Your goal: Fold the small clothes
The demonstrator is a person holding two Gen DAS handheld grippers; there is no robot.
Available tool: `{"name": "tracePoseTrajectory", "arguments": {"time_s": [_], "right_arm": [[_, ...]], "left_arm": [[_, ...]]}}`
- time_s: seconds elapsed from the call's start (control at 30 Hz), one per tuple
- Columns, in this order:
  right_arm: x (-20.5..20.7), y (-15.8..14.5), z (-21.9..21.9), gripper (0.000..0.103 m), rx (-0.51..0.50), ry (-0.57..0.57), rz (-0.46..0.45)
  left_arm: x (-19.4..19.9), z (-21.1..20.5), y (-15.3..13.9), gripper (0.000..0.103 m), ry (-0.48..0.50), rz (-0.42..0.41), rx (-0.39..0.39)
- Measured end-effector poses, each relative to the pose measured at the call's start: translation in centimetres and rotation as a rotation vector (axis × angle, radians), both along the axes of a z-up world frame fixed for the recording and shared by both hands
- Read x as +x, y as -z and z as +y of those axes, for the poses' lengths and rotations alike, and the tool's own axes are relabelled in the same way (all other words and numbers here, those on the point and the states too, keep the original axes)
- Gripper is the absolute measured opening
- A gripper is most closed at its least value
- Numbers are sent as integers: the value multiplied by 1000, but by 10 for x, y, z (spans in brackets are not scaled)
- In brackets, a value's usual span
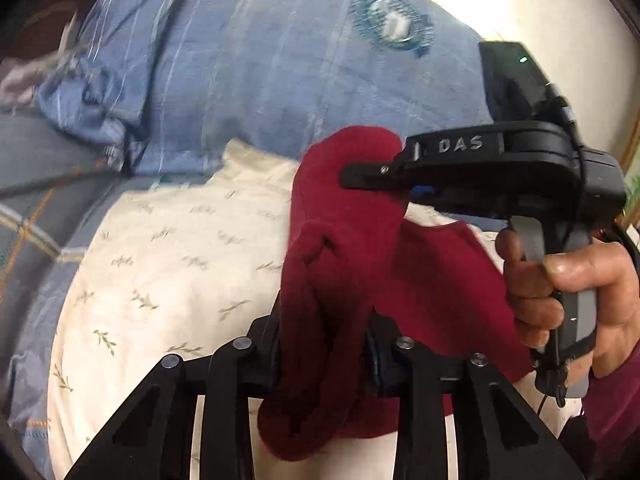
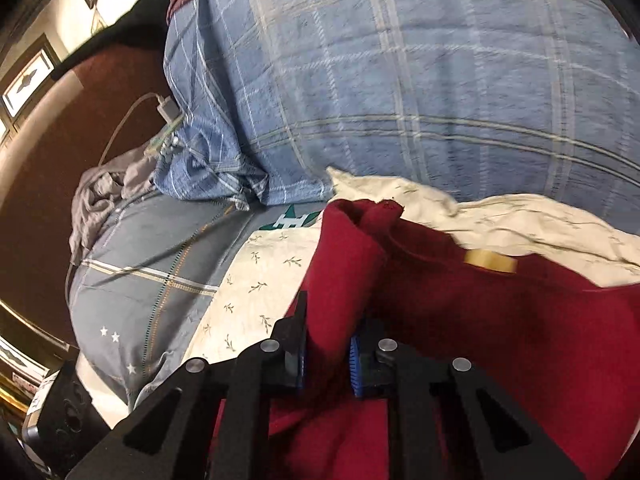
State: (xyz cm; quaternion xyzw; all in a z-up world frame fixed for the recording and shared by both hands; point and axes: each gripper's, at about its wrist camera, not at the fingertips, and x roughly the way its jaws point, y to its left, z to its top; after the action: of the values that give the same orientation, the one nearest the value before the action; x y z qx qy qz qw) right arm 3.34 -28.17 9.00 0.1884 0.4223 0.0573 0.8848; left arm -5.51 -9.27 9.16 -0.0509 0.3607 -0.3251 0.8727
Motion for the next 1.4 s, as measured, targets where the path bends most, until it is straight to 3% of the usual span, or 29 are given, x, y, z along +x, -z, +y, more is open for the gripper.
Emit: {"name": "tracePoseTrajectory", "arguments": {"time_s": [0.1,0.3,0.5,0.63,0.7,0.77,0.83,0.93,1.03,1.13,1.17,1.2,1.23,1.27,1.4], "right_arm": [[-24,-18,-18,14,-29,24,-39],[-75,-37,-72,14,-111,122,-49],[-105,-7,-134,14,-144,258,13],[-106,36,-166,15,-120,334,104],[-110,47,-175,24,-67,358,107],[-122,44,-184,28,20,389,87],[-139,35,-186,48,70,397,72],[-171,22,-172,65,94,368,16],[-189,21,-151,70,113,330,4],[-192,29,-135,72,139,298,22],[-190,34,-131,72,130,301,32],[-189,38,-127,63,115,309,42],[-186,41,-125,27,90,317,57],[-184,44,-121,19,64,315,73],[-207,37,-117,15,-29,333,19]], "left_arm": [[-26,-25,-26,26,76,-42,-14],[-62,-101,-44,25,238,-44,6],[-82,-172,-22,24,348,12,61],[-88,-205,0,24,376,73,114],[-88,-205,-3,32,390,68,116],[-91,-195,-10,50,423,90,111],[-98,-174,-25,55,424,82,110],[-102,-145,-43,58,390,13,122],[-103,-121,-52,59,288,-59,191],[-106,-114,-49,59,229,-25,206],[-106,-116,-46,59,213,-2,203],[-109,-118,-43,59,209,5,202],[-109,-121,-39,58,206,10,208],[-106,-125,-36,58,203,16,222],[-115,-137,-34,59,201,-13,255]]}}
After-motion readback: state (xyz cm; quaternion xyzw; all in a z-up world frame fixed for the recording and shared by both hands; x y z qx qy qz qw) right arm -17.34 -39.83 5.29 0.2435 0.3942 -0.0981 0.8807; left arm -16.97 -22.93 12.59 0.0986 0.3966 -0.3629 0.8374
